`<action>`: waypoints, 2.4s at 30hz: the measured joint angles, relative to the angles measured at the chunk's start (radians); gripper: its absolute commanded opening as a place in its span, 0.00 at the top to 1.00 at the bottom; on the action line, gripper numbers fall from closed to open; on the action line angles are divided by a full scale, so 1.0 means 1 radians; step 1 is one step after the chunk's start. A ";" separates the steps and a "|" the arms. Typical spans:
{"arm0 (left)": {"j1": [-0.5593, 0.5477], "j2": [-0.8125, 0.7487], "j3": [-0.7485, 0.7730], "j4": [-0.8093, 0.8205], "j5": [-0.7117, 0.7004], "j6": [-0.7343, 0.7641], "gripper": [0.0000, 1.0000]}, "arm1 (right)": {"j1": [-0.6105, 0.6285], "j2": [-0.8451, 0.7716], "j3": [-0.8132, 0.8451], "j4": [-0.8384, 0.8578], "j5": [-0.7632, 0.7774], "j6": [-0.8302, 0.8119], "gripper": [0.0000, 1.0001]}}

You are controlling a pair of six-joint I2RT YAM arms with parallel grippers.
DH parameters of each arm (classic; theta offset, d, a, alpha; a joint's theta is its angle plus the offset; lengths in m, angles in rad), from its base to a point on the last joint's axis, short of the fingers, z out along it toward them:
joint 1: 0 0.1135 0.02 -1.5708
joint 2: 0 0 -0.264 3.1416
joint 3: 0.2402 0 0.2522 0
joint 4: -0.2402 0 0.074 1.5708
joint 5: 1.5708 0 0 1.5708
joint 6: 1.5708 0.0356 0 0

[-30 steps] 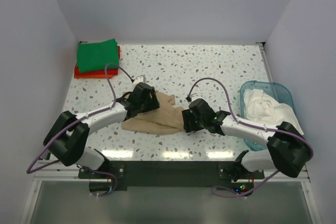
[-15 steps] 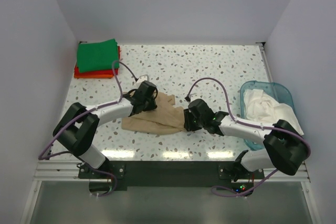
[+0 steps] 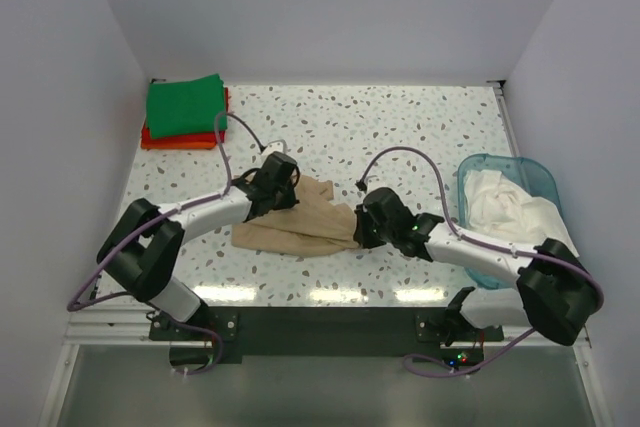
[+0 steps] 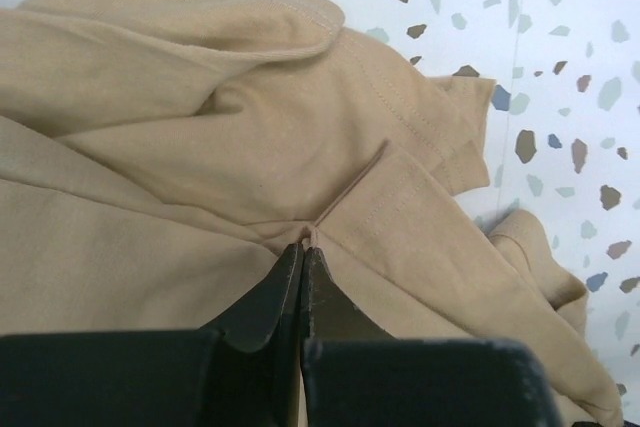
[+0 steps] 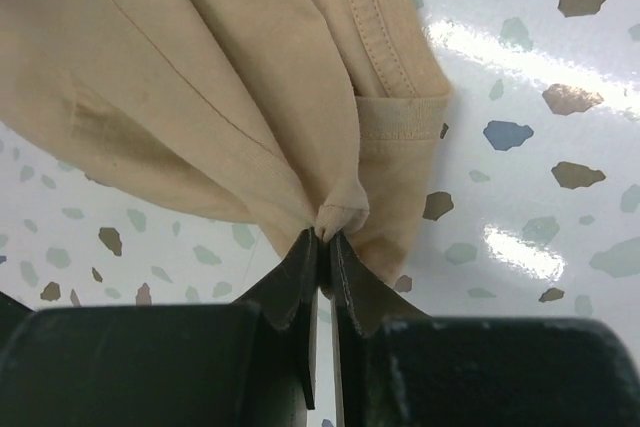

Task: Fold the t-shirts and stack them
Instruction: Flatten the tshirt out

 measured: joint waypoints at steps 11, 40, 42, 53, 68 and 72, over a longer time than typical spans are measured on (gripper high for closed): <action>0.002 -0.255 0.066 -0.069 -0.059 0.066 1.00 | 0.000 -0.114 0.225 -0.169 0.058 -0.061 1.00; 0.216 -0.572 0.613 -0.044 -0.262 0.321 1.00 | 0.079 0.153 1.446 -0.527 -0.045 -0.283 1.00; 0.212 -0.595 0.619 -0.032 -0.261 0.347 1.00 | 0.080 0.134 1.446 -0.526 -0.029 -0.295 1.00; 0.195 -0.720 0.602 0.045 -0.161 0.430 1.00 | 0.101 0.082 1.505 -0.537 0.016 -0.356 1.00; 0.194 -0.728 0.497 0.156 -0.112 0.491 1.00 | 0.101 0.098 1.580 -0.547 0.150 -0.477 1.00; 0.194 -0.763 0.466 0.158 -0.112 0.494 1.00 | 0.101 0.081 1.536 -0.539 0.147 -0.477 1.00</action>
